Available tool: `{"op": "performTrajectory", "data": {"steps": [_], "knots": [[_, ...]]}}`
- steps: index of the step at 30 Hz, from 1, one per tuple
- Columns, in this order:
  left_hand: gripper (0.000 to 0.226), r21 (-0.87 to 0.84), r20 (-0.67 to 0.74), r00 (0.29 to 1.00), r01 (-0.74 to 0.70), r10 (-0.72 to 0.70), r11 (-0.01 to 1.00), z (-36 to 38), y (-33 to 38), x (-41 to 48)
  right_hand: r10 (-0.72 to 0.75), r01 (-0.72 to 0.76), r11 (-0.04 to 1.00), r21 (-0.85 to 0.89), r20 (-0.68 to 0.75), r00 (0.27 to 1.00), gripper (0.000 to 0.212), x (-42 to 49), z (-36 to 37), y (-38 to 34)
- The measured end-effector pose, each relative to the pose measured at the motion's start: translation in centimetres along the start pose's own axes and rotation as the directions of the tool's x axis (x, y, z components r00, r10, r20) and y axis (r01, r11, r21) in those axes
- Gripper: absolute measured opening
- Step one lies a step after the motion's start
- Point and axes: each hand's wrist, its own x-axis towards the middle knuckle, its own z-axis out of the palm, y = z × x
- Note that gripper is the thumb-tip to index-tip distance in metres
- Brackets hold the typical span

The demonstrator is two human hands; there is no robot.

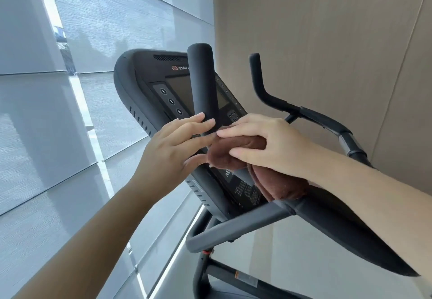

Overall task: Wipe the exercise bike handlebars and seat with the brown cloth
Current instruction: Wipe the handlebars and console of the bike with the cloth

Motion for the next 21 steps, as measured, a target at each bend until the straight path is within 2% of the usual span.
{"op": "performTrajectory", "data": {"steps": [3, 5, 8, 10, 13, 15, 17, 21], "knots": [[0.032, 0.001, 0.026, 1.000, 0.015, -0.015, 1.000, -0.1, -0.4, -0.5, 0.007, 0.000, 0.998, -0.062, 0.110, 0.994, 0.035, -3.3, -1.7, 1.0], [0.031, 0.007, 0.020, 1.000, 0.024, -0.024, 1.000, 0.0, -0.3, -0.5, 0.009, 0.007, 0.992, -0.127, 0.129, 0.992, 0.036, -4.1, -2.2, 0.9], [0.028, 0.029, 0.002, 1.000, -0.015, 0.015, 0.999, -0.1, 0.0, 0.1, -0.035, 0.039, 0.989, -0.146, 0.028, 0.999, 0.033, -2.0, -1.1, 0.1], [0.024, 0.138, 0.015, 0.997, -0.073, 0.072, 0.988, -0.4, -0.1, 0.5, -0.027, 0.019, 0.994, -0.103, -0.078, 0.997, 0.034, -0.2, 0.1, -0.6], [0.029, 0.271, 0.053, 0.995, -0.096, 0.084, 0.958, -0.9, -0.6, 1.1, -0.014, 0.004, 0.994, -0.109, -0.091, 0.996, 0.035, 0.5, 1.0, -1.0], [0.046, 0.276, 0.089, 0.994, -0.091, 0.069, 0.957, -1.2, -1.0, 1.7, -0.007, -0.004, 0.978, -0.209, -0.052, 0.999, 0.035, -1.1, 0.6, -0.8], [0.053, 0.267, 0.116, 0.990, -0.112, 0.084, 0.957, -1.3, -1.7, 2.0, 0.016, -0.029, 0.959, -0.281, -0.047, 0.999, 0.033, -3.2, 0.1, -0.7], [0.050, 0.222, 0.076, 0.986, -0.163, 0.149, 0.961, -1.0, -2.9, 2.0, 0.178, -0.215, 0.963, -0.160, -0.219, 0.959, 0.029, -4.7, 0.2, -1.0]]}}
